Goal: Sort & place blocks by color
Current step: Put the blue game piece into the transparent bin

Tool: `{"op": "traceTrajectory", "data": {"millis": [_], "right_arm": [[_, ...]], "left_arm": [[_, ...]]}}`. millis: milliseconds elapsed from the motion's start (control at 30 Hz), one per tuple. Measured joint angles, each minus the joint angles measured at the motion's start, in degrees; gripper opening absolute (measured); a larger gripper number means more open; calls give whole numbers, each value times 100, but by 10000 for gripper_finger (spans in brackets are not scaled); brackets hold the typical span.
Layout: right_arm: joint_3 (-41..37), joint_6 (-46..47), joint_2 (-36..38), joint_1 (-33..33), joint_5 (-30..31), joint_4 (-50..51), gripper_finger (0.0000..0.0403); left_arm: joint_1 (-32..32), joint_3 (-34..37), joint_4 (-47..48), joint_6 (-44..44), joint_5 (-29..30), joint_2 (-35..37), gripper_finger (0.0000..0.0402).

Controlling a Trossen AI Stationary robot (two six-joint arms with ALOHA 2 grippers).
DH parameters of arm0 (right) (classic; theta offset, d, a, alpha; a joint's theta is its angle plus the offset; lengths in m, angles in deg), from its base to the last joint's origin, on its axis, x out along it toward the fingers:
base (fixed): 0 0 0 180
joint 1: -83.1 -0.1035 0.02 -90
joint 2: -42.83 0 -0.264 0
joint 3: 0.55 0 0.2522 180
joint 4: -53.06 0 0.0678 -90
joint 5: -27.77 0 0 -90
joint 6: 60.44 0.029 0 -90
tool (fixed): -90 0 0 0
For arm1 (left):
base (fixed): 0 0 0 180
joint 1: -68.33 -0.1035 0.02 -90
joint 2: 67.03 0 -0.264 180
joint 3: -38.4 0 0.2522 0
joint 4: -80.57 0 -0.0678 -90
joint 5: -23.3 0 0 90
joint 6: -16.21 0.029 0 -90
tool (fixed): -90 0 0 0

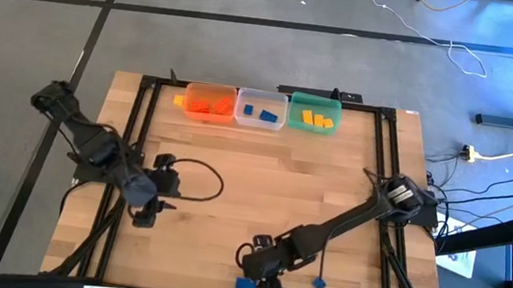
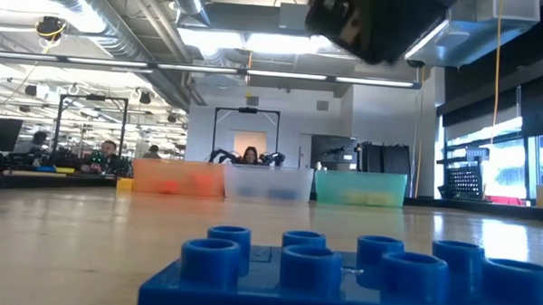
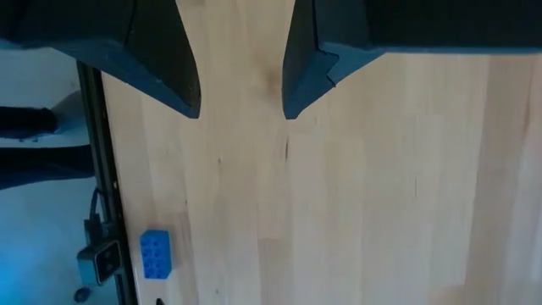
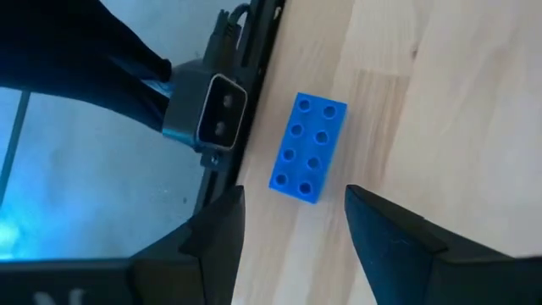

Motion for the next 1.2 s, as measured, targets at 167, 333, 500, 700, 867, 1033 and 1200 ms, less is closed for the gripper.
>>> {"op": "traceTrajectory", "data": {"millis": [167, 333, 500, 700, 867, 1033, 1200], "right_arm": [[-2, 302, -264, -81, 13, -307, 204], [-2, 584, -407, -140, 6, -518, 204], [-2, 725, -482, -220, 556, -561, 204], [-2, 1032, -482, -309, 802, -713, 204], [-2, 995, -482, -477, 1290, -729, 204], [-2, 987, -482, -584, 1570, -727, 204], [-2, 812, -482, -656, 2044, -723, 204]], "left_arm": [[282, 1, 208, -371, 43, 0, 157], [436, 1, 237, -474, 47, 0, 157], [455, 1, 232, -481, 86, 0, 157], [453, -1, 236, -464, 186, -2, 157], [453, 1, 344, -429, 239, -2, 157], [453, 1, 357, -422, 250, -2, 157], [453, 1, 357, -422, 257, -2, 157]]}}
